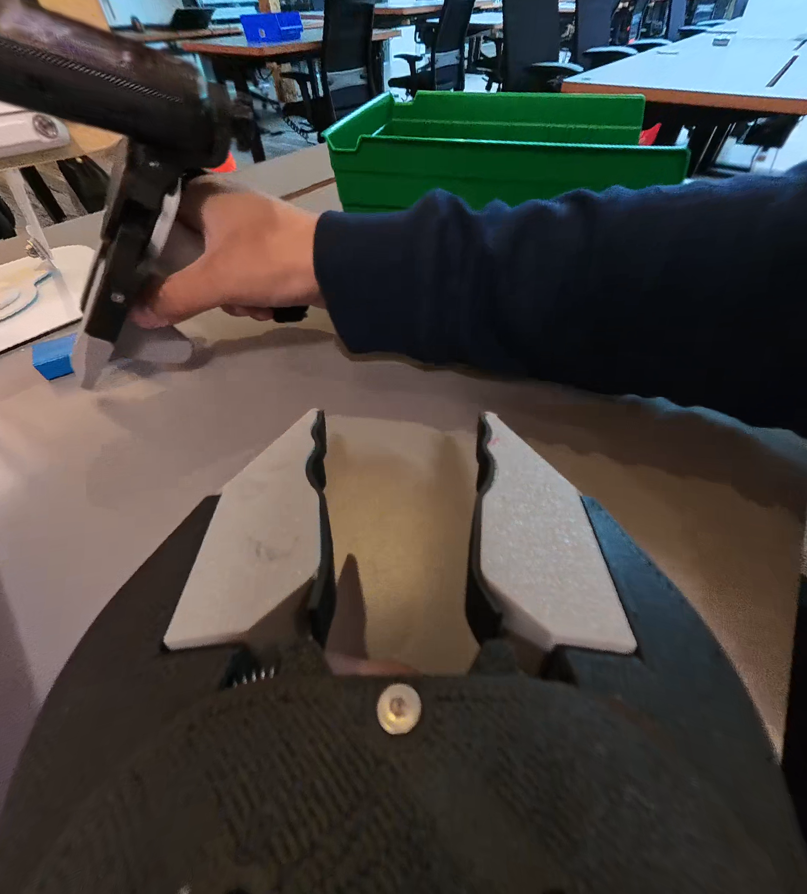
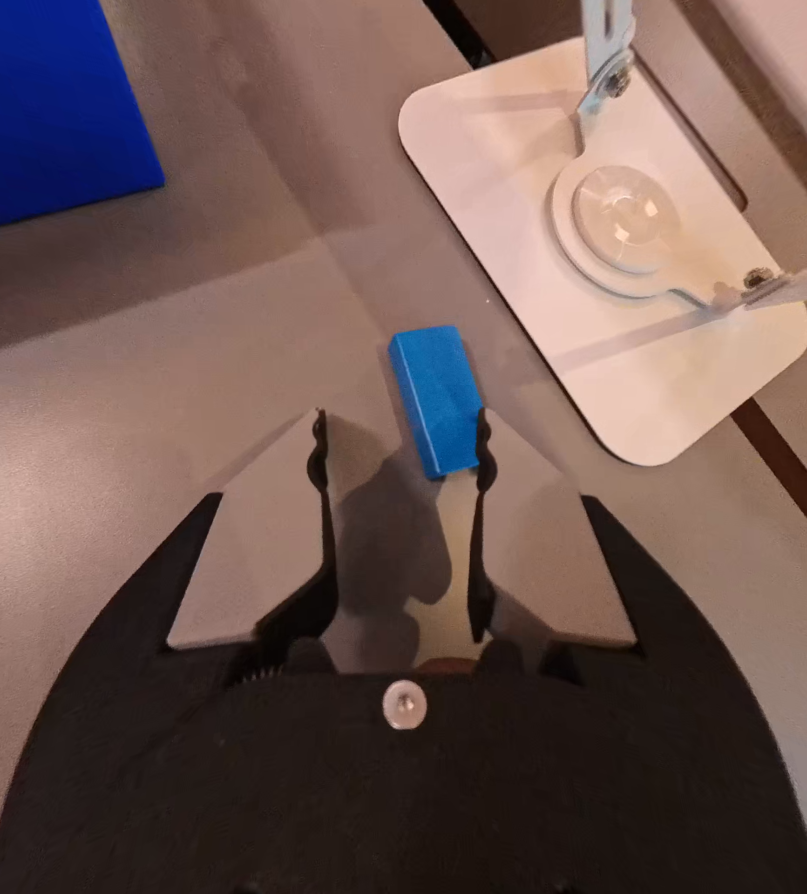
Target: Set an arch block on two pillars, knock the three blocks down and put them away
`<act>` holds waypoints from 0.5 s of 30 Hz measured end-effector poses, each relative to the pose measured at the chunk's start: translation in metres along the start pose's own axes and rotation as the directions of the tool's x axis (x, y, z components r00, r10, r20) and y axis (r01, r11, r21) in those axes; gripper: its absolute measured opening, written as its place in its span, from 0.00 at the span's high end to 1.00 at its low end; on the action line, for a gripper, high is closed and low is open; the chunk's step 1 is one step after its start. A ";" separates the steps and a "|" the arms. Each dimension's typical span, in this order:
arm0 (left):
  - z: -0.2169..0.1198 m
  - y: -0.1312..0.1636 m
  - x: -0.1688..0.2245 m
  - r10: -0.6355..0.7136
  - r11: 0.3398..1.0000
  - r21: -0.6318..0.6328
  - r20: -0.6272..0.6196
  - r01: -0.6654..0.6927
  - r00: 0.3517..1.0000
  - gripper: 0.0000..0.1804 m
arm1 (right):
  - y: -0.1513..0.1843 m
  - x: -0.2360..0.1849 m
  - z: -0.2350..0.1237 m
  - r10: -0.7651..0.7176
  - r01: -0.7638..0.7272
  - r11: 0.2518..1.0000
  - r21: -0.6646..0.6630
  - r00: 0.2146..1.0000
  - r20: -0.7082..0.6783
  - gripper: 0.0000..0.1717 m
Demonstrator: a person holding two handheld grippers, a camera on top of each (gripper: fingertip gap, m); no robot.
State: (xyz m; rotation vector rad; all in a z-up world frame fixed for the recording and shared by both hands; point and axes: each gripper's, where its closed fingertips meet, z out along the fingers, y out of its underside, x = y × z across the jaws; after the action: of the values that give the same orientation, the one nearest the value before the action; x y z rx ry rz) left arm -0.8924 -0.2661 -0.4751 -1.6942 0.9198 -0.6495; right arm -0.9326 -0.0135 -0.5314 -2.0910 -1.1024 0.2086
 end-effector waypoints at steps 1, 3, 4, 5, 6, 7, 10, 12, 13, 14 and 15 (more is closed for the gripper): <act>0.001 0.001 0.000 0.005 1.000 -0.007 0.002 -0.005 1.000 0.66 | -0.002 0.001 0.003 -0.021 0.021 1.000 0.015 1.000 -0.008 0.79; 0.001 0.002 0.001 0.013 1.000 -0.016 0.005 -0.013 1.000 0.66 | -0.007 0.011 0.006 -0.064 0.066 0.997 0.028 0.996 -0.066 0.86; 0.002 0.002 0.001 0.016 1.000 -0.020 0.005 -0.016 1.000 0.66 | -0.008 0.009 0.007 -0.078 0.080 0.996 0.034 0.995 -0.055 0.89; 0.002 0.003 0.001 0.015 1.000 -0.021 0.004 -0.015 1.000 0.66 | -0.011 0.005 0.006 -0.083 0.084 0.995 0.052 0.996 -0.028 0.95; 0.002 0.003 0.001 0.012 1.000 -0.021 0.002 -0.012 1.000 0.66 | -0.013 -0.001 0.005 -0.084 0.084 0.994 0.071 0.996 0.008 0.97; 0.002 0.002 0.001 0.007 1.000 -0.018 -0.002 -0.007 1.000 0.66 | -0.013 -0.001 0.005 -0.084 0.084 0.994 0.076 0.996 0.001 0.99; 0.000 0.001 0.001 -0.007 1.000 -0.007 -0.010 0.007 1.000 0.67 | -0.012 -0.003 0.005 -0.121 0.121 0.989 0.082 0.993 -0.010 1.00; 0.000 0.001 0.000 -0.020 1.000 -0.007 -0.016 0.020 1.000 0.67 | -0.017 0.000 -0.001 -0.114 0.117 0.988 0.105 0.993 -0.028 1.00; 0.000 0.001 0.000 -0.028 1.000 -0.008 -0.021 0.028 0.999 0.67 | -0.023 0.003 -0.005 -0.103 0.107 0.985 0.137 0.994 -0.033 1.00; 0.000 0.001 0.000 -0.034 0.999 -0.008 -0.025 0.034 0.999 0.67 | -0.029 0.006 -0.008 -0.082 0.086 0.982 0.167 0.996 -0.031 0.94; 0.000 0.001 0.000 -0.039 0.999 -0.005 -0.028 0.039 0.999 0.67 | -0.032 0.008 -0.009 -0.060 0.062 0.981 0.183 0.998 -0.019 0.89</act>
State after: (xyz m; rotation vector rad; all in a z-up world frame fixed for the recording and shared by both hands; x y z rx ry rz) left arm -0.8928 -0.2659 -0.4760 -1.7146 0.9107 -0.6990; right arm -0.9446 -0.0008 -0.5019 -1.8900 -1.0949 0.2569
